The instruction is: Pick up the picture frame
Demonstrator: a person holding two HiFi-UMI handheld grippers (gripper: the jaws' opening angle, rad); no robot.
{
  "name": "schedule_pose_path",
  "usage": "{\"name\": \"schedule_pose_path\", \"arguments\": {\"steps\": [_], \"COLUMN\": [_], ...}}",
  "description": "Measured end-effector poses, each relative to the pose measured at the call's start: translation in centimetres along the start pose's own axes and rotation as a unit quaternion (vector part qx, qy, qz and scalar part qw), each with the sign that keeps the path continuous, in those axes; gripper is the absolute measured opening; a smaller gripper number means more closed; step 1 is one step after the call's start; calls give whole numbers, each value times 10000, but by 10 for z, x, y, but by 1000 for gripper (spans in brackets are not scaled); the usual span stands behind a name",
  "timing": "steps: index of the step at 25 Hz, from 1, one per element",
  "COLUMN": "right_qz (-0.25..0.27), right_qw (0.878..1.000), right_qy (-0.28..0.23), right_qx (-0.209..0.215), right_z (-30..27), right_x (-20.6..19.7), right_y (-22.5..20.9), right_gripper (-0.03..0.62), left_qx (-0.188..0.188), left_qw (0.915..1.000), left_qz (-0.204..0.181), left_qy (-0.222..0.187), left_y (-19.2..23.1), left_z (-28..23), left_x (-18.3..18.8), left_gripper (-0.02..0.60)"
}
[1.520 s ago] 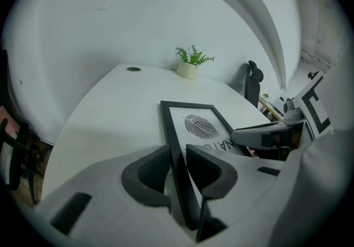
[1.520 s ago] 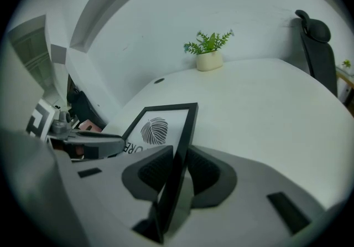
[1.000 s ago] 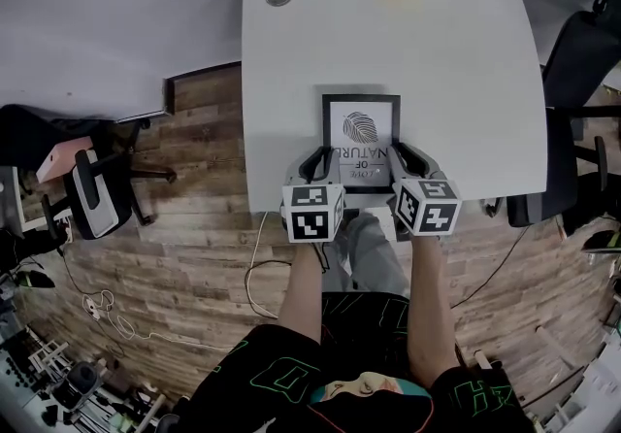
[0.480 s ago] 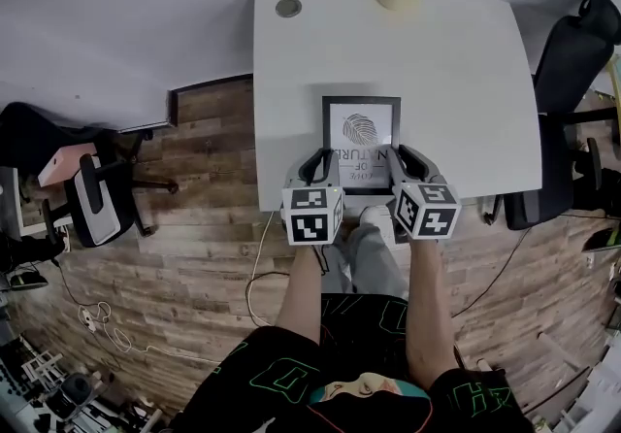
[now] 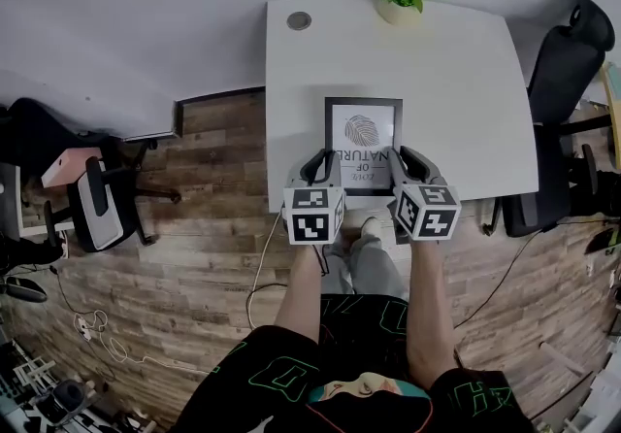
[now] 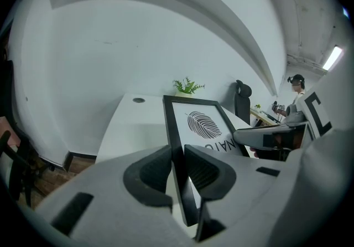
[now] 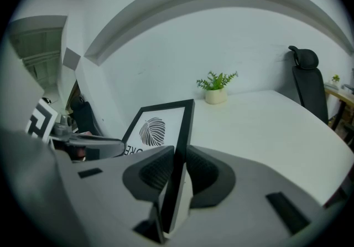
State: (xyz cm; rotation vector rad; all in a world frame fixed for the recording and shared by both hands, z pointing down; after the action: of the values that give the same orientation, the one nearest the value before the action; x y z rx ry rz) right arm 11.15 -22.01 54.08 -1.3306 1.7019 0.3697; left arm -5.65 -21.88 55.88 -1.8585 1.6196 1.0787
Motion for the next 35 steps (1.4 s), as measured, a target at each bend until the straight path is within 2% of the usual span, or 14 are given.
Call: {"name": "schedule_pose_path", "arguments": {"steps": [35], "right_qz": [520], "right_qw": [9938], "right_qy": [-967], "right_qx": [-179], "right_z": [37], "right_x": [80], "right_y": [15], "right_gripper": [77], "left_qx": [-273], "left_qw": [9942], "left_qz": [-355], "left_qy": [-982], "left_y": [-12], "left_z": [29], "left_x": [85], "left_gripper": [80]}}
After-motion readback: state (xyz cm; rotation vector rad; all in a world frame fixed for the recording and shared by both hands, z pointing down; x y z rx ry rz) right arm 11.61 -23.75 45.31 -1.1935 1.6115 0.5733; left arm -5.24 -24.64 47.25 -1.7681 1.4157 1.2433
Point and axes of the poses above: the fingertips, and each gripper's own axes: z backward along the fingers, y to its left, x out of its top, the point moved 4 cm from there along z, backward along the fingers, and after that the axes turned 8 degrees about x, right-handed, at the moved point
